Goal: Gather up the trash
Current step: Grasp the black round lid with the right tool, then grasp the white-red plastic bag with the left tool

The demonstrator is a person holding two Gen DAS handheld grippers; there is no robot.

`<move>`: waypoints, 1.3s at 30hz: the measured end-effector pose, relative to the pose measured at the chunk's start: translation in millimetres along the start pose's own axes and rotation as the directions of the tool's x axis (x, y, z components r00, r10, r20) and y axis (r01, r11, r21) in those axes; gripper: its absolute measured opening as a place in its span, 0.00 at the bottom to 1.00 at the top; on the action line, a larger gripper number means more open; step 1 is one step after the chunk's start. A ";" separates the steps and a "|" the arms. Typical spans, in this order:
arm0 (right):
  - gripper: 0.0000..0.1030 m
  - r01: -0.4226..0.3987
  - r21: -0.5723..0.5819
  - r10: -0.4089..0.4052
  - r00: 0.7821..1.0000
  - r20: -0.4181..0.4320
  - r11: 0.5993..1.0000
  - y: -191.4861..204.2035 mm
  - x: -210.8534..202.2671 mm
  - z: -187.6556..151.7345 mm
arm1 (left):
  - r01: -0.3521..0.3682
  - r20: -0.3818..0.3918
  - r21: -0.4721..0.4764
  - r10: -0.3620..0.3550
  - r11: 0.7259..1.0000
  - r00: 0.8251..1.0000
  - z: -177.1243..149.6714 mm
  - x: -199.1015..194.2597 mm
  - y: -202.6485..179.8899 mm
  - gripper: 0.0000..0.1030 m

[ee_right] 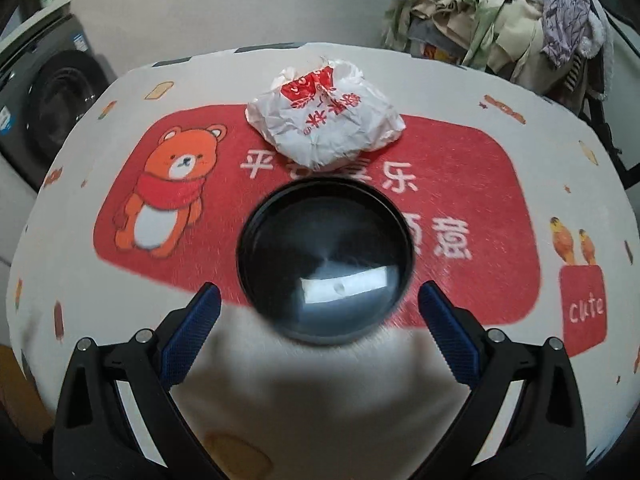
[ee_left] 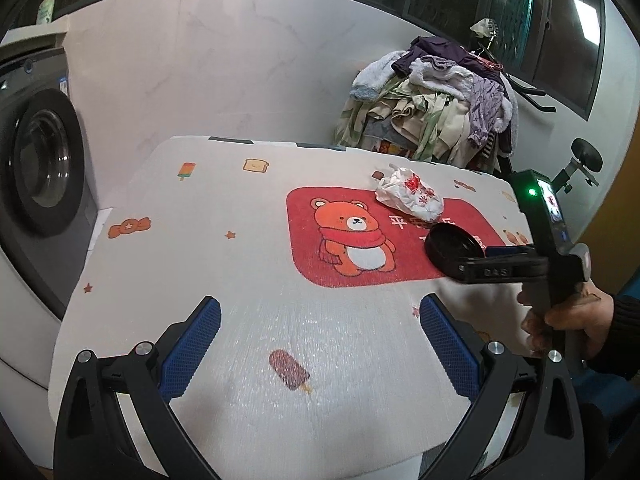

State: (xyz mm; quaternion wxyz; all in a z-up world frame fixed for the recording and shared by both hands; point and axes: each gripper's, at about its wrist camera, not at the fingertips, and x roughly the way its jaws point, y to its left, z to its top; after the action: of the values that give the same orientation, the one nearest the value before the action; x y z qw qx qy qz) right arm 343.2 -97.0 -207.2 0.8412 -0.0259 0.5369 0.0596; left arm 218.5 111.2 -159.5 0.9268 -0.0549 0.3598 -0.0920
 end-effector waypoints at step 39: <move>0.89 -0.013 0.138 -0.028 0.957 0.290 0.990 -161.9 -104.4 -51.9 | 0.245 -0.250 0.181 -0.196 0.952 0.948 156.4 259.1 -149.6 0.44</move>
State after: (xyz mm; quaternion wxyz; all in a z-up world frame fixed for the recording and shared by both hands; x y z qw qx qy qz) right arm 273.8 -270.6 -137.8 0.9110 0.0399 0.4099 0.0223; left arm 492.4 -83.8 -189.6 0.8634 0.0142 0.4442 -0.2389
